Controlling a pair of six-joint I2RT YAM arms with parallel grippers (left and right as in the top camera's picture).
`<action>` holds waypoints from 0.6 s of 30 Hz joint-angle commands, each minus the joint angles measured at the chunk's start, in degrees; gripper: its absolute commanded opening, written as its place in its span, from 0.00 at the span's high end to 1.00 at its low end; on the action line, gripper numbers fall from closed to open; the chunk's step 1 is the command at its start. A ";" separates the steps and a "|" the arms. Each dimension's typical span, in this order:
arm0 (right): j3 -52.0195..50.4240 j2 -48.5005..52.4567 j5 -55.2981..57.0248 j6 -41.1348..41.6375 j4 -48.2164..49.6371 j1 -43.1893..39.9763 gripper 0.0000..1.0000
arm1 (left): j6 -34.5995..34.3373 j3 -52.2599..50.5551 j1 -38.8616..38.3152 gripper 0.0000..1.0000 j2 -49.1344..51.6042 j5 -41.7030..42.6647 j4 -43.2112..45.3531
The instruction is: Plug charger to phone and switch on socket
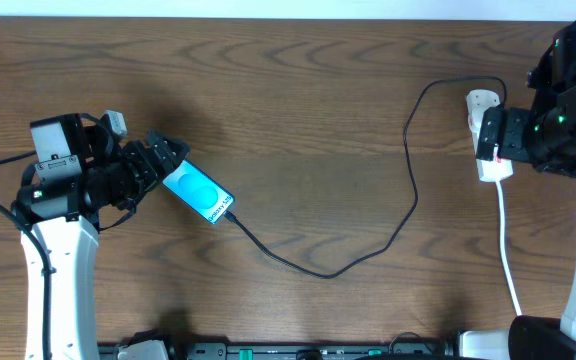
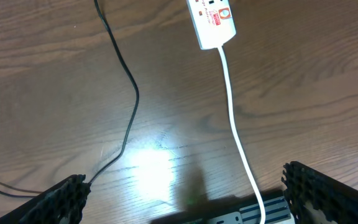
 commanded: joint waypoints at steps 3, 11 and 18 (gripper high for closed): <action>-0.15 -0.13 0.70 1.01 -0.09 0.17 0.01 | 0.81 0.00 -0.15 0.08 -0.83 -3.21 -0.26; -0.15 -0.13 0.70 1.01 -0.07 0.17 0.01 | 0.83 -8.13 -7.52 0.08 -14.75 -20.70 6.12; -0.15 -0.13 0.70 1.03 -0.09 0.17 0.01 | 1.16 -27.96 -12.55 0.08 -41.00 -30.25 27.50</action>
